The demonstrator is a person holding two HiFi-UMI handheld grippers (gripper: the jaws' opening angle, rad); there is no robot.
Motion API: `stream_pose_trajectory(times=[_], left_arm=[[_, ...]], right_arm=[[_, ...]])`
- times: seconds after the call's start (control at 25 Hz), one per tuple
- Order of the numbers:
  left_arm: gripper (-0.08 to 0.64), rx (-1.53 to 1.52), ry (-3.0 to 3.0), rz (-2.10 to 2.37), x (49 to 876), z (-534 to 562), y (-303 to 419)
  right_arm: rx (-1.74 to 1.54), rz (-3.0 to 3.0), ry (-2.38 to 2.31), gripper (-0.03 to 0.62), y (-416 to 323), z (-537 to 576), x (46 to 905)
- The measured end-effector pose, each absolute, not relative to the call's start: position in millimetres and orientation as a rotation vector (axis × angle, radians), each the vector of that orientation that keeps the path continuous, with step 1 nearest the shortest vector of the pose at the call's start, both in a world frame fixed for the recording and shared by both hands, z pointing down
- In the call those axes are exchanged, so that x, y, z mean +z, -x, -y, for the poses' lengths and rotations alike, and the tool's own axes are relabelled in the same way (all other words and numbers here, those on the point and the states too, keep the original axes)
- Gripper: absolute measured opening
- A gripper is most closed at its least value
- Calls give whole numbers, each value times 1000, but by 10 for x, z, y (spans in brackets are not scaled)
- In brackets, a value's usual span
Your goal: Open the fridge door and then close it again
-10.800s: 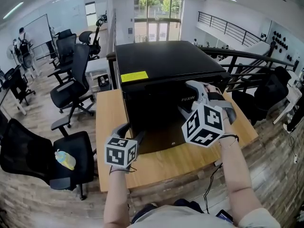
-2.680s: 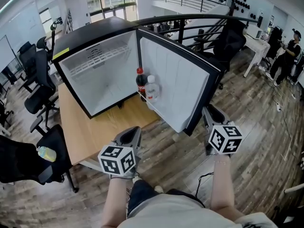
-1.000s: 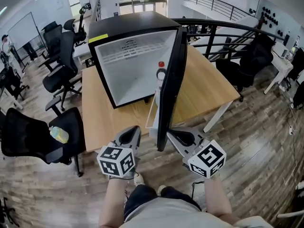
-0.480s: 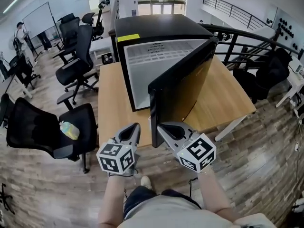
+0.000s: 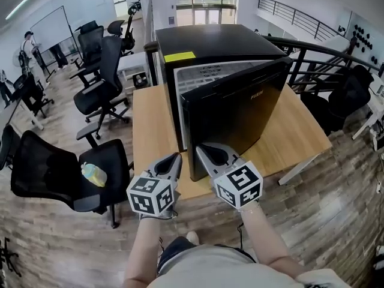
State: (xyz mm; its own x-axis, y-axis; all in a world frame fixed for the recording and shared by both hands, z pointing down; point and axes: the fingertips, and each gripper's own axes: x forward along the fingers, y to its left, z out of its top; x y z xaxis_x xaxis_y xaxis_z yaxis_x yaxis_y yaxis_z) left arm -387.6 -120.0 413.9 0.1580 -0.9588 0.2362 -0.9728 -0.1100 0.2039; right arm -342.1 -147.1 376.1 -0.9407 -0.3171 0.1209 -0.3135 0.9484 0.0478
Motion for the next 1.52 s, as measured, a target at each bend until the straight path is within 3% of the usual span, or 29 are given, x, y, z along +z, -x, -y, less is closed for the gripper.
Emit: stream_pose_trajectory(times=[0.92, 1.52], left_arm=[[8, 53, -2167, 1831, 4164, 1739, 4570], [8, -32, -2223, 1775, 3984, 1627, 4031]], right_arm=[[45, 2953, -707, 0, 4133, 2382, 3853], [91, 3046, -695, -2, 3472, 2079, 3597]])
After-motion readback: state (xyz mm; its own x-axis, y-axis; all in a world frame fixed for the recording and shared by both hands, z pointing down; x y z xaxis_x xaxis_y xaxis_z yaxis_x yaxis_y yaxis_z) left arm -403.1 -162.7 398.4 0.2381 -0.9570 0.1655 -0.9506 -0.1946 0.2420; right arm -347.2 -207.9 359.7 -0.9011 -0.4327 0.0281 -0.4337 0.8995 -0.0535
